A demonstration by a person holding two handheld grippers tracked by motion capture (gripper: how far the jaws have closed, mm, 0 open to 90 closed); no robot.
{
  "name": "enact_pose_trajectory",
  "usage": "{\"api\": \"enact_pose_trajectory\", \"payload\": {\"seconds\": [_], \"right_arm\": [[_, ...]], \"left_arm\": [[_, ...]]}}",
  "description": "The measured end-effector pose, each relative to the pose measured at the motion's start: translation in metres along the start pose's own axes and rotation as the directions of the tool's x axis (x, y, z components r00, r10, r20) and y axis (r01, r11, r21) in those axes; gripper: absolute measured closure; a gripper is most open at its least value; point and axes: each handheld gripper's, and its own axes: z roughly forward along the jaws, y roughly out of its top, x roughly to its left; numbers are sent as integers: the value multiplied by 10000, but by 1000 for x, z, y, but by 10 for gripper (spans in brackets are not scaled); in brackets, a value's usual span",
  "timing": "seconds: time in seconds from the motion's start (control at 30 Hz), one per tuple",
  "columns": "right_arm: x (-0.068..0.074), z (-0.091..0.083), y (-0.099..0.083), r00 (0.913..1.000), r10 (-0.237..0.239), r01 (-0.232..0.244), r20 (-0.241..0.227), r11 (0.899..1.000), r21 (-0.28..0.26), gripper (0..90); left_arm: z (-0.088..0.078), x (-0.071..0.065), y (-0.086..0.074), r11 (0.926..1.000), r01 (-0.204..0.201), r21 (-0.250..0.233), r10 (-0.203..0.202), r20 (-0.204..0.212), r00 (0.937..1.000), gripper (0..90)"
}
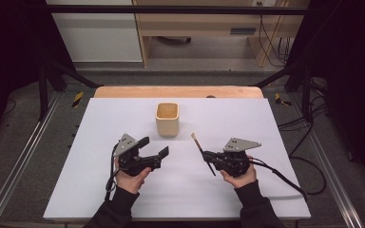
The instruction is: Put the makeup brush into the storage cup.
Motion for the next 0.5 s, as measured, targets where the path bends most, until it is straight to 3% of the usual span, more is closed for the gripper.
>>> {"api": "enact_pose_trajectory", "payload": {"seconds": [0.27, 0.5], "right_arm": [[2, 2, -1, 9999, -38, 38, 112, 10000, 29, 830], [4, 3, -1, 9998, -104, 103, 196, 9999, 55, 831]], "left_arm": [[11, -13, -2, 9994, 297, -173, -296, 24, 9996, 126], [24, -24, -9, 9981, 594, -174, -589, 299, 9978, 149]]}}
